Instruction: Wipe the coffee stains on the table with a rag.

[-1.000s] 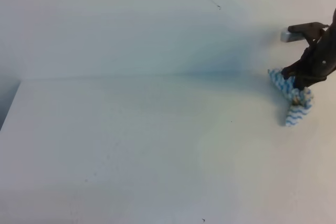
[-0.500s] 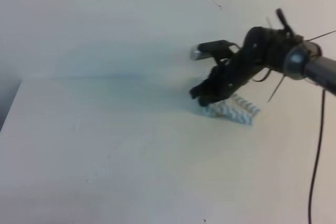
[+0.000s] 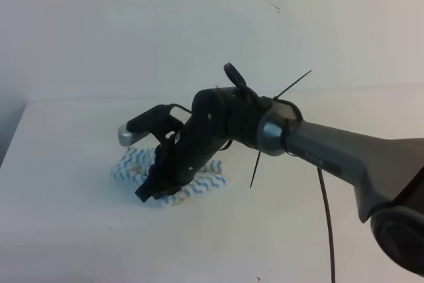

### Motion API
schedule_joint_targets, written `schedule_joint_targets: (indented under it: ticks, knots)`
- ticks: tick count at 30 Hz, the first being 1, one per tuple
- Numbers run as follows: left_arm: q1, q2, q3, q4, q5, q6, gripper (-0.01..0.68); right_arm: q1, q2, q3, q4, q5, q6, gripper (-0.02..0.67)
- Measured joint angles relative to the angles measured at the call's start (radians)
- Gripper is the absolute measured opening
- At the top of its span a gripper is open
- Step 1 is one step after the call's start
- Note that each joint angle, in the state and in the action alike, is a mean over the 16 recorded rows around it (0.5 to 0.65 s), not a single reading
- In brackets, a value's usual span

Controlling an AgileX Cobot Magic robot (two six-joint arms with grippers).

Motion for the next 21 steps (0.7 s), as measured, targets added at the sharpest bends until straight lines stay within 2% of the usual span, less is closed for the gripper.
schedule_joint_targets:
  ticks: [7,21]
  knots:
    - [0.000,-0.003,0.003,0.000,0.000,0.000,-0.004,0.016,-0.036,0.000,-0.002,0.030,-0.019,0.009]
    - [0.000,-0.005,0.000,0.000,0.000,0.000,-0.004,-0.079,0.017,-0.002,-0.001,0.001,-0.026,0.008]
